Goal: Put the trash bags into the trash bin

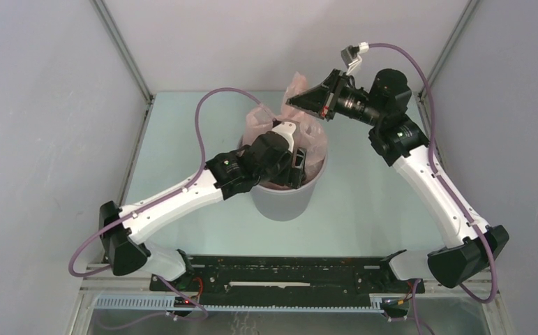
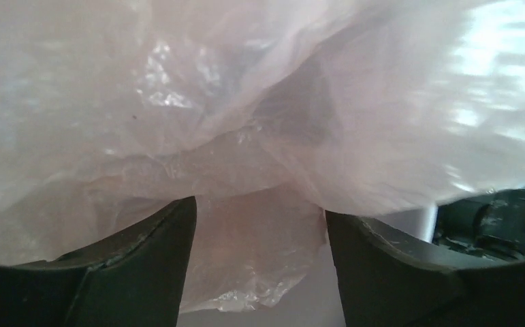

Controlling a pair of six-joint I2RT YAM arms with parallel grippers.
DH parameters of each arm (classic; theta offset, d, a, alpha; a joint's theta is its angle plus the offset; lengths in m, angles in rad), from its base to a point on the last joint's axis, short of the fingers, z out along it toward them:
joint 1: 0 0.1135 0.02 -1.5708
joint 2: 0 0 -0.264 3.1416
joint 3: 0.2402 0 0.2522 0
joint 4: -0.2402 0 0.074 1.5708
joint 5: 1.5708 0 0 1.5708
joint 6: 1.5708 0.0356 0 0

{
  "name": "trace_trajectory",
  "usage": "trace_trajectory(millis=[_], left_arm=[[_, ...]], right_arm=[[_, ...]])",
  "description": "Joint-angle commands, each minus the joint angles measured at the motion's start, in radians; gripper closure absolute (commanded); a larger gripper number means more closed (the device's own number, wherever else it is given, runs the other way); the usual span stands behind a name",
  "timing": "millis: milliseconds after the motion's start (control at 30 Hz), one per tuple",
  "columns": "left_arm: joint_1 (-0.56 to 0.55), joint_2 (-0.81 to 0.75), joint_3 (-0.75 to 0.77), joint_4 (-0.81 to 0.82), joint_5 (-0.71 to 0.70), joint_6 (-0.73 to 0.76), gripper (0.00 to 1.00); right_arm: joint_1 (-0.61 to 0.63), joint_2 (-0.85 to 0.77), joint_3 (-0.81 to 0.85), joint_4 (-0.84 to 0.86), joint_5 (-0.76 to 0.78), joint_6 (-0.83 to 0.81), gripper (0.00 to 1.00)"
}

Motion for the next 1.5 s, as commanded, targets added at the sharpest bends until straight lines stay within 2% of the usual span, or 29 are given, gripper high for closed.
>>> trace_trajectory(millis=[0, 233, 300, 367, 433, 500, 567, 700, 767, 933, 1067, 1267, 1467], left_arm=[[-0.003, -0.122, 0.023, 0.014, 0.114, 0.021, 0.23], [-0.004, -0.352, 0.007, 0.076, 0.337, -0.009, 0.17], [-0.002, -0.404, 0.012, 0.059, 0.348, -0.030, 0.16], [0.010, -0.451, 0.025, 0.024, 0.286, -0.075, 0.14], [0.067, -0.480, 0.051, -0.024, 0.246, -0.158, 0.13], [0.174, -0.491, 0.068, -0.062, 0.287, -0.266, 0.16], [0.281, -0.493, 0.047, -0.041, 0.365, -0.352, 0.17], [0.412, -0.463, -0.018, 0.167, 0.539, -0.492, 0.18], [0.417, -0.425, -0.024, 0.238, 0.578, -0.513, 0.18], [0.417, -0.319, 0.015, 0.260, 0.627, -0.483, 0.19], [0.413, -0.241, 0.075, 0.206, 0.656, -0.417, 0.28], [0.397, -0.201, 0.096, 0.212, 0.673, -0.424, 0.40], [0.386, -0.217, 0.042, 0.221, 0.695, -0.435, 0.36]], right_arm=[[0.010, -0.030, -0.010, -0.128, -0.019, -0.134, 1.00], [0.020, 0.010, 0.034, -0.253, -0.075, -0.279, 1.00], [0.025, 0.014, 0.027, -0.265, -0.077, -0.296, 1.00], [0.034, 0.017, 0.011, -0.264, -0.089, -0.298, 1.00], [0.056, 0.023, 0.008, -0.295, -0.097, -0.316, 1.00], [0.076, 0.023, 0.011, -0.337, -0.097, -0.328, 1.00], [0.090, 0.017, 0.011, -0.360, -0.102, -0.341, 1.00], [0.100, 0.018, 0.020, -0.420, -0.097, -0.326, 1.00], [0.113, 0.020, 0.004, -0.405, -0.109, -0.300, 1.00], [0.139, 0.022, 0.021, -0.474, -0.078, -0.324, 0.96], [0.146, -0.019, 0.008, -0.497, -0.032, -0.320, 0.92], [0.148, -0.055, -0.011, -0.526, -0.001, -0.321, 0.88], [0.153, -0.070, -0.039, -0.507, 0.008, -0.305, 0.85]])
